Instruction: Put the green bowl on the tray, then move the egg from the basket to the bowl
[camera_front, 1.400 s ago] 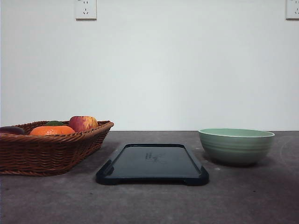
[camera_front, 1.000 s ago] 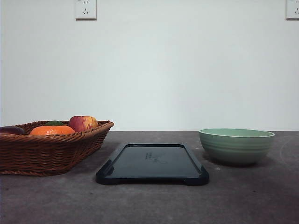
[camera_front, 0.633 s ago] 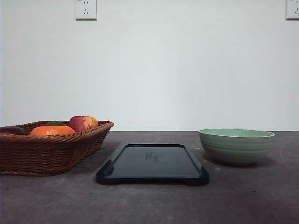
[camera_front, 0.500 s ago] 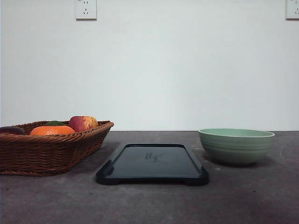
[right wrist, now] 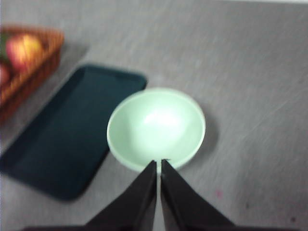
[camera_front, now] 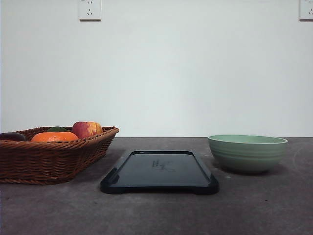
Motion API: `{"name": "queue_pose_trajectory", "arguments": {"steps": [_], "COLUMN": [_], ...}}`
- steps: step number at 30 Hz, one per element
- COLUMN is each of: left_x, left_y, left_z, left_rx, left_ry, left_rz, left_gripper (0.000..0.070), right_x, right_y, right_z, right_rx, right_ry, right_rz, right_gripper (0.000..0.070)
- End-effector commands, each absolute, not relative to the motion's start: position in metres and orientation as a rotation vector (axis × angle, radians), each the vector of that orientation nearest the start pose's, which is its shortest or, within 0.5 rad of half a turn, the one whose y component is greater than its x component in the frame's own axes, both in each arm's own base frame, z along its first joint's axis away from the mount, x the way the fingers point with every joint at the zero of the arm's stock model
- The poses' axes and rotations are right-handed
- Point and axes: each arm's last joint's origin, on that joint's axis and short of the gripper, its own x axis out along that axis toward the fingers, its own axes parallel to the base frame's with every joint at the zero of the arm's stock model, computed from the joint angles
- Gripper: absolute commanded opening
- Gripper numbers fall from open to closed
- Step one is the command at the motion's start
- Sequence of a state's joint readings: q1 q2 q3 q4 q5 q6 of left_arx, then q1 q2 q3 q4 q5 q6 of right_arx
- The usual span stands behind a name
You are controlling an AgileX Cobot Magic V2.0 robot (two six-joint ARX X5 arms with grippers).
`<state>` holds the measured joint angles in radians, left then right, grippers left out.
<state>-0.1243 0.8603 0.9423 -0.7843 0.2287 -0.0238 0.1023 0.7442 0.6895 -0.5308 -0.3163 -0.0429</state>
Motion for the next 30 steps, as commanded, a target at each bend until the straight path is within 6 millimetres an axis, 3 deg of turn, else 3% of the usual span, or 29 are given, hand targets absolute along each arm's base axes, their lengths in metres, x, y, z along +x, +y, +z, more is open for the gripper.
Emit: {"name": "queue_pose_trajectory", "arguments": {"steps": [1,3,6,8,17,24,30], "left_x": [0.159,0.160,0.160,0.160,0.160,0.160,0.160], "left_y": [-0.028,-0.029,-0.030,-0.030,-0.030,-0.030,-0.030], "left_z": [0.328,0.328,0.329,0.328,0.329,0.329,0.329], "left_rx": [0.031,0.035,0.035,0.031,0.002,0.000,-0.015], "left_ry": [0.672,0.665,0.661,0.662,0.666,0.665,0.668], "left_rz": [-0.377,-0.384,-0.384,-0.383,-0.372,-0.372,-0.367], "left_gripper": [0.0001,0.0062,0.0349,0.0408,0.0400,0.0398,0.0398], "right_x": [0.154,0.156,0.157,0.157,0.165,0.199,0.236], "right_y": [0.027,0.029,0.029,0.029,0.028,0.032,0.037], "right_z": [0.279,0.276,0.272,0.272,0.285,0.310,0.309], "right_rx": [-0.032,-0.033,-0.028,-0.029,0.042,0.107,0.115], "right_ry": [0.581,0.610,0.645,0.655,0.743,0.891,1.000], "right_rz": [0.444,0.454,0.450,0.436,0.335,0.281,0.268], "right_gripper": [0.0008,0.0028,0.0227,0.0301,0.0309,0.0309,0.0309]}}
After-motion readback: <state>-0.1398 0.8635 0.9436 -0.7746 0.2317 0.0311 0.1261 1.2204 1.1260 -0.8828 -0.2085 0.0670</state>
